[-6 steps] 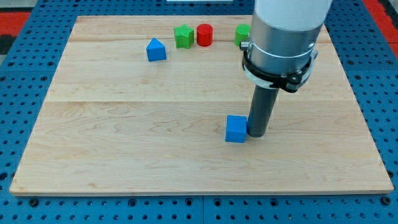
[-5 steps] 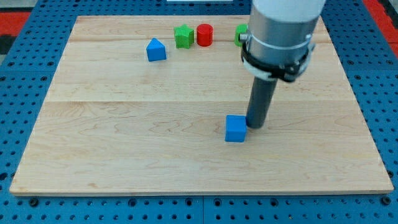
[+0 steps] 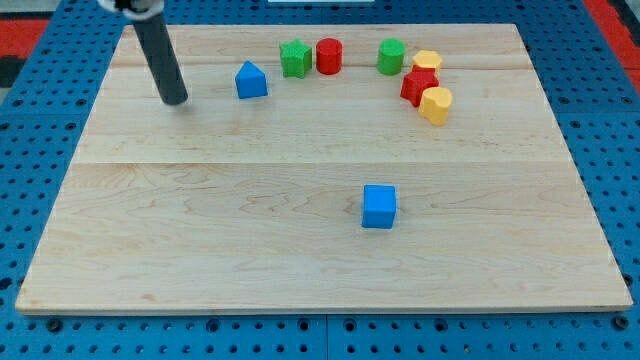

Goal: Push the blue triangle toward the bottom center

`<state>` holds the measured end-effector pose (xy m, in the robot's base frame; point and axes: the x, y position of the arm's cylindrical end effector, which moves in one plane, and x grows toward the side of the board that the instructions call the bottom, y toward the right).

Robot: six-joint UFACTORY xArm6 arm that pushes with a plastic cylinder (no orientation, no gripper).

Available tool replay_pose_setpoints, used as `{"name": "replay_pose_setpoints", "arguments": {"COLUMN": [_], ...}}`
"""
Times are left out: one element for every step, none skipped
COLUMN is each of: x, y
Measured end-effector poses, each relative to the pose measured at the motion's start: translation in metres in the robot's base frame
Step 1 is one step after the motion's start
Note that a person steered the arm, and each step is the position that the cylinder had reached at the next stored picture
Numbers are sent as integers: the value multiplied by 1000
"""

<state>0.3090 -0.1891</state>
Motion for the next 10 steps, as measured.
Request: {"name": "replay_pose_setpoints", "arguments": {"x": [-39, -29, -19, 9, 44, 56, 53, 61, 87, 121], "y": [19, 75, 118, 134, 147, 147, 113, 99, 116, 134]}}
